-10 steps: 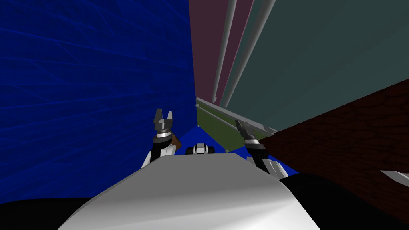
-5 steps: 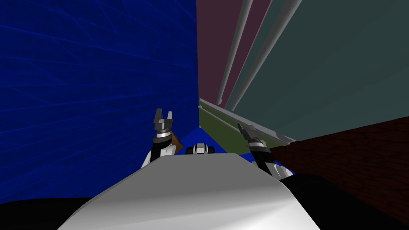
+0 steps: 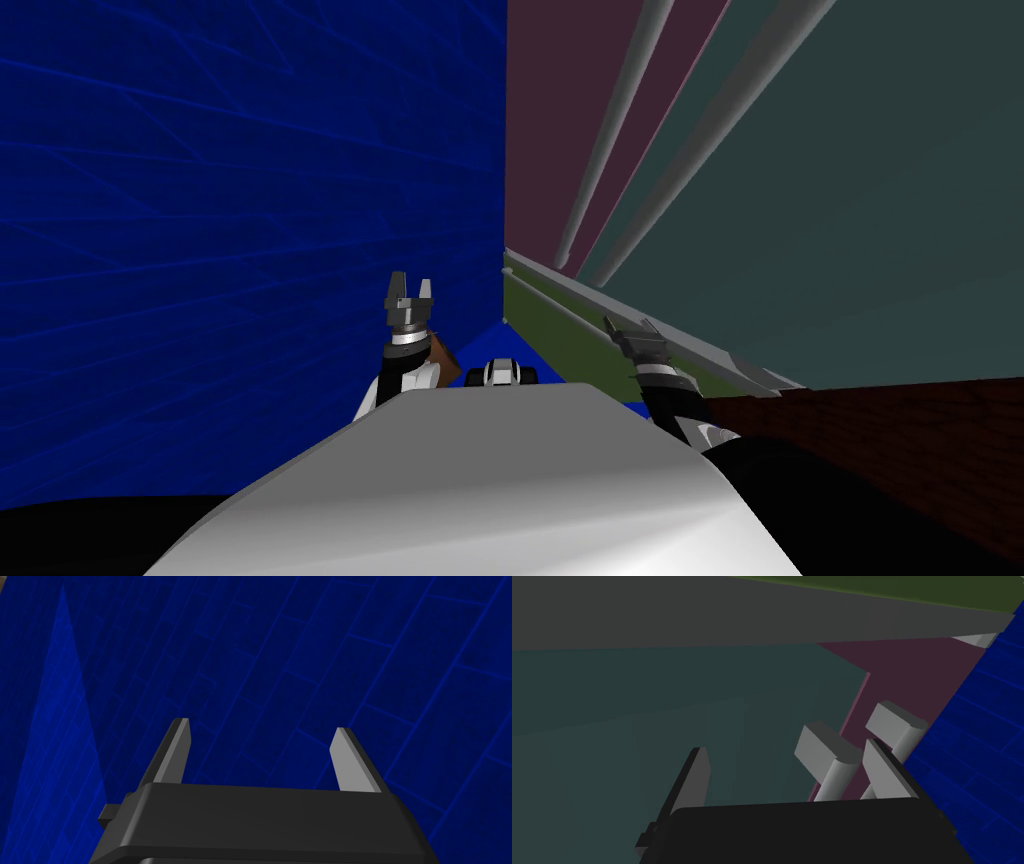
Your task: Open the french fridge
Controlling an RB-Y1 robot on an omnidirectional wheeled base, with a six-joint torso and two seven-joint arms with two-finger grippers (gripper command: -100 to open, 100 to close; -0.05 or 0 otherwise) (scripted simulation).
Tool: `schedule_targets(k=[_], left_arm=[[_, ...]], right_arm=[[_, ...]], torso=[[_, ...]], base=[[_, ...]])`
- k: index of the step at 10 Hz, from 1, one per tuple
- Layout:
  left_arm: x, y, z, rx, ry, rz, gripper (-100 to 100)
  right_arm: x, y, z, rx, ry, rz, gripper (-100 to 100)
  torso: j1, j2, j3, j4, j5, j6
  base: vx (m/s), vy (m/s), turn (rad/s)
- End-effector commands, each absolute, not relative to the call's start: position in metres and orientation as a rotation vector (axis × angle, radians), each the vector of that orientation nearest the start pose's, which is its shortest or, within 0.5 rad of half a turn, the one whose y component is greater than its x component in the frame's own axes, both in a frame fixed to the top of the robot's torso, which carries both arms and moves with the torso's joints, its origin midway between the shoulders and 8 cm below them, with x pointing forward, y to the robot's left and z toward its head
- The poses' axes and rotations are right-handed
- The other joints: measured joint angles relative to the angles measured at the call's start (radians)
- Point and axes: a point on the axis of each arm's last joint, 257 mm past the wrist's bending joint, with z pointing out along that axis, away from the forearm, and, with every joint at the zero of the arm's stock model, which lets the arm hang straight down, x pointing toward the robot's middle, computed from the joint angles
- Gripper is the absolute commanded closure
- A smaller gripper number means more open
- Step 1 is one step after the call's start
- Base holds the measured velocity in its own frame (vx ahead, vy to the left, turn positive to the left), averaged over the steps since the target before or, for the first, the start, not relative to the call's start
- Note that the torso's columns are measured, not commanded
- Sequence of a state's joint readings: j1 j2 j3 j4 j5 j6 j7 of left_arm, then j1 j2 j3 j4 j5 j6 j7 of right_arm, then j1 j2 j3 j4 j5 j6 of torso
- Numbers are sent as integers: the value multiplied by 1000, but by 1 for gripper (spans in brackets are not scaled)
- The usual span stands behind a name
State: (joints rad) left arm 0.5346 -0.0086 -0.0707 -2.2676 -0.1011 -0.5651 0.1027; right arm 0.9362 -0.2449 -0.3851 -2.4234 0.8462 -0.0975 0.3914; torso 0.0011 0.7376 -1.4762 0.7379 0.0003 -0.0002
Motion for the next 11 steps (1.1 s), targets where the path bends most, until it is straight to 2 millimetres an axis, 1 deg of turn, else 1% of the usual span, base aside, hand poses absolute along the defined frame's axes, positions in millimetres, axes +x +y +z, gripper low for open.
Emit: schedule_targets(k=[1, 3, 5, 6, 7, 11], left_arm=[[337, 246, 19, -630, 629, -1403, 0], [337, 246, 19, -630, 629, -1403, 0], [337, 246, 19, -630, 629, -1403, 0], [337, 246, 19, -630, 629, -1403, 0], [337, 246, 19, -630, 629, -1403, 0], [337, 246, 19, -630, 629, -1403, 0]], right_arm=[[273, -442, -98, -70, 1546, -516, -100], [264, -454, -94, -145, 1564, -643, -100], [259, -460, -83, -224, 1563, -748, -100], [259, -460, -83, -224, 1563, -748, -100], [257, -458, -68, -301, 1543, -826, -100], [262, -435, -31, -410, 1464, -894, -100]], torso=[[-1, 1, 0, 0, 0, 0], [-1, 0, 0, 0, 0, 0], [0, -1, 0, 0, 0, 0], [-1, 0, 0, 0, 0, 0], [-2, 3, 1, 1, 0, 0], [-2, 1, 0, 0, 0, 0]], base=[[80, 32, 38], [111, 42, 86], [117, 52, 71], [71, 36, 18], [78, 45, 92], [65, 24, 35]])
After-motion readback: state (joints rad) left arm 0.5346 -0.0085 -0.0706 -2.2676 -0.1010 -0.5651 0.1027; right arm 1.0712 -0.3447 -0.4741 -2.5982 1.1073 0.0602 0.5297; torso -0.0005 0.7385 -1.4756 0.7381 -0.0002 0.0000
